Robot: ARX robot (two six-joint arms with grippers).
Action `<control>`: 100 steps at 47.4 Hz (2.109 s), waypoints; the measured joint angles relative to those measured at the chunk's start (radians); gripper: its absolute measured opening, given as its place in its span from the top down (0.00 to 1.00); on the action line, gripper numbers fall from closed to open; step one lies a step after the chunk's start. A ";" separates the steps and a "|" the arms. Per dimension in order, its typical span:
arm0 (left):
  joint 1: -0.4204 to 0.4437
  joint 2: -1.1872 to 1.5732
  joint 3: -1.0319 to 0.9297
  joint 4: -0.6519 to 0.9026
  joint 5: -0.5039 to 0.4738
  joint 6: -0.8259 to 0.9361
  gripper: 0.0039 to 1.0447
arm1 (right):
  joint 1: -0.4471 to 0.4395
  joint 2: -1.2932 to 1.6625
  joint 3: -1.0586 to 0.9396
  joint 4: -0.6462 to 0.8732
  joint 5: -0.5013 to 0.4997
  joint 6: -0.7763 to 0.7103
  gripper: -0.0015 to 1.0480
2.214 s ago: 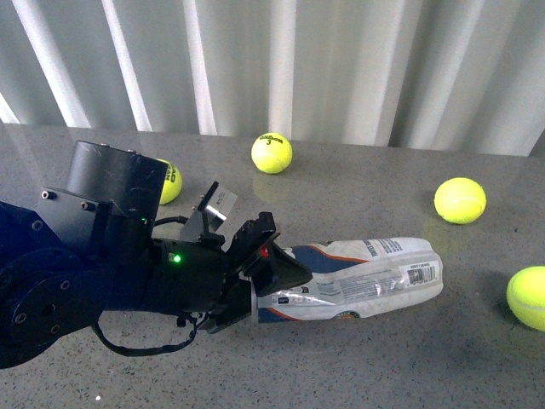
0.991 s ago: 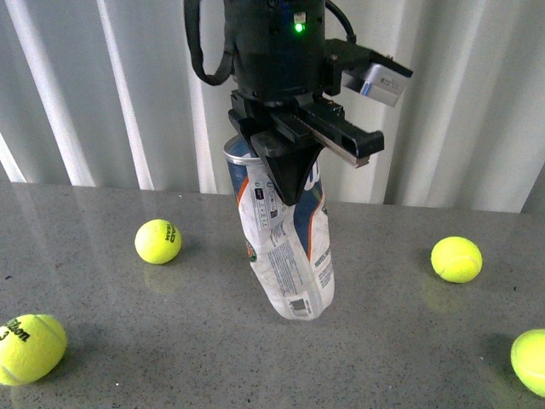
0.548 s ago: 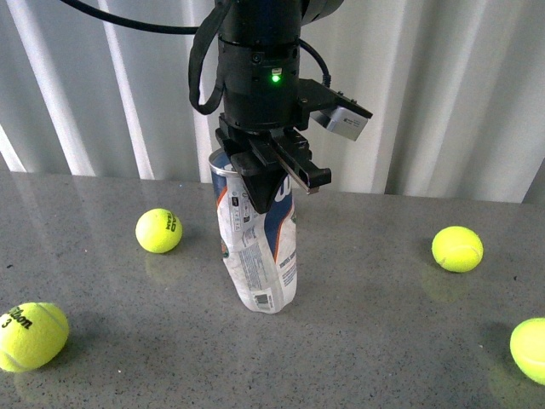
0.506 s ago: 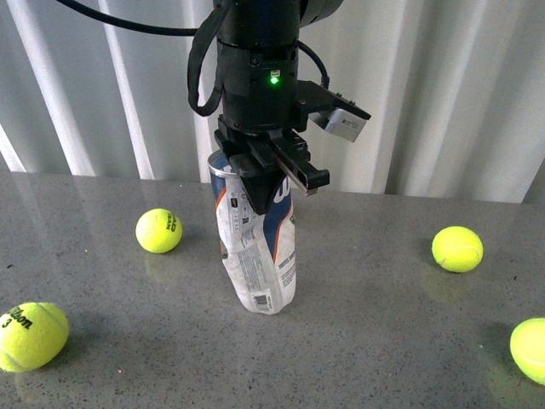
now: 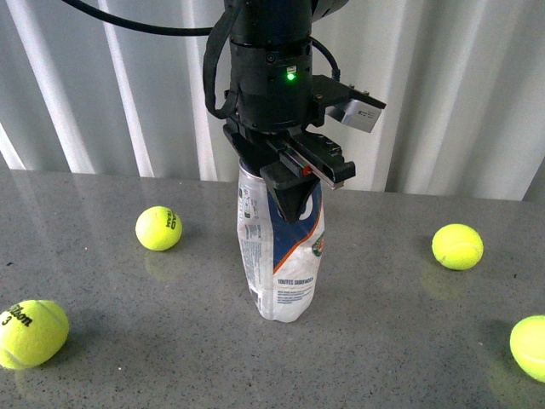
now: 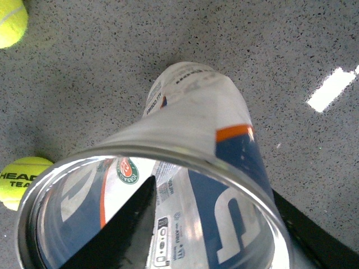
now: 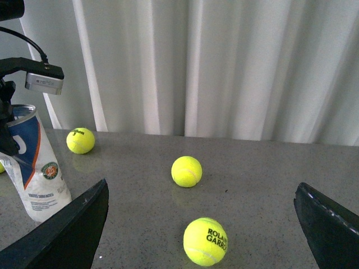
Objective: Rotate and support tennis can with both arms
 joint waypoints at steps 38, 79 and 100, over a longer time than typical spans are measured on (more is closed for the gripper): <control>0.004 -0.266 -0.330 0.198 0.067 -0.124 0.06 | 0.000 0.000 0.000 0.000 0.000 0.000 0.07; 0.037 -0.688 -1.038 1.210 -0.376 -0.510 0.31 | 0.000 0.000 0.000 0.000 0.000 0.000 0.07; 0.241 -1.100 -1.851 2.060 -0.237 -0.577 0.97 | 0.000 0.000 0.000 0.000 0.000 0.000 0.07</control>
